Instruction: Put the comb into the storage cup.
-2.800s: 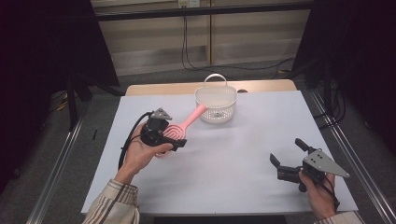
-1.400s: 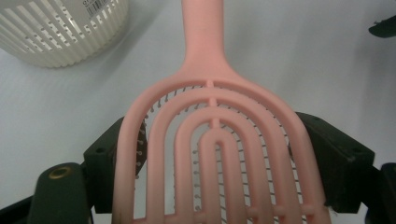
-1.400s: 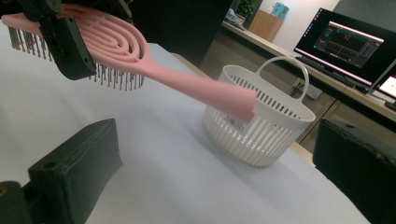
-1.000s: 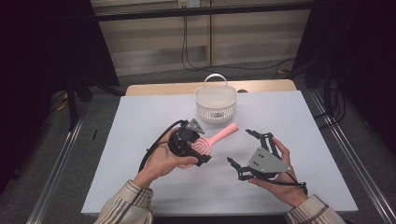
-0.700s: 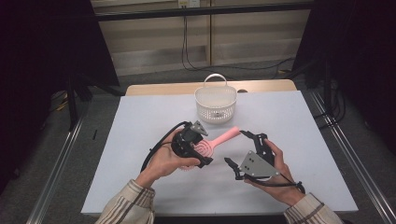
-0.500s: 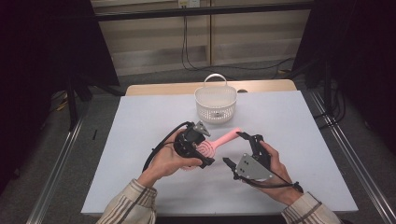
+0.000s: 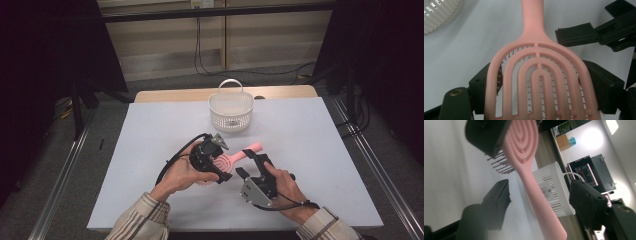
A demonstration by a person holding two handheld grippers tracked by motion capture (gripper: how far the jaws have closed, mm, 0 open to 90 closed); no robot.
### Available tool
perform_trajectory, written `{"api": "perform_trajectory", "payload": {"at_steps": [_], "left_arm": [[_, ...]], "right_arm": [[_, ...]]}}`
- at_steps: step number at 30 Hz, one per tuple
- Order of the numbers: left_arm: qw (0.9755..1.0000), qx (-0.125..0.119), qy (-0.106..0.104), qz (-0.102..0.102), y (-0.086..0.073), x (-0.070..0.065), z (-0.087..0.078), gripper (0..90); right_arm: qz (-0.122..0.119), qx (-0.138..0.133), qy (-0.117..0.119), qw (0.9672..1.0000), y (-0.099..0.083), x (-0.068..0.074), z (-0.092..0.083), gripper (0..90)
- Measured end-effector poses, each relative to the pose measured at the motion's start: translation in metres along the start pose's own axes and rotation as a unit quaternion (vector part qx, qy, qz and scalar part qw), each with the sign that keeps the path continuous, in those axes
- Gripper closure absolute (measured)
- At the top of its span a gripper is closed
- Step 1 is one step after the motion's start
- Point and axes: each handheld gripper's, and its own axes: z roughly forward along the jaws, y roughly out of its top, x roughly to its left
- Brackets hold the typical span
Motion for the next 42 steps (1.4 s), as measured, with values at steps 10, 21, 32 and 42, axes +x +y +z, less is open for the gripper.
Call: {"api": "perform_trajectory", "payload": {"at_steps": [10, 21, 32, 42], "left_arm": [[1.0, -0.001, -0.001, 0.003, 0.0, -0.003, 0.0, 20.3], [0.9999, 0.001, -0.014, 0.006, 0.0, -0.005, 0.003, 20.3], [0.9997, 0.008, -0.019, 0.012, 0.0, -0.006, 0.004, 20.2], [0.9996, 0.007, -0.026, 0.011, -0.001, -0.005, 0.004, 20.1]], "right_arm": [[-0.098, 0.017, -0.026, 0.9947, 0.005, 0.02, 0.009, 47.8], [-0.113, 0.023, -0.033, 0.9928, 0.007, 0.023, 0.017, 65.8], [-0.128, 0.028, -0.029, 0.991, 0.01, 0.026, 0.02, 76.2], [-0.146, 0.028, -0.028, 0.9885, 0.011, 0.027, 0.019, 78.7]]}}
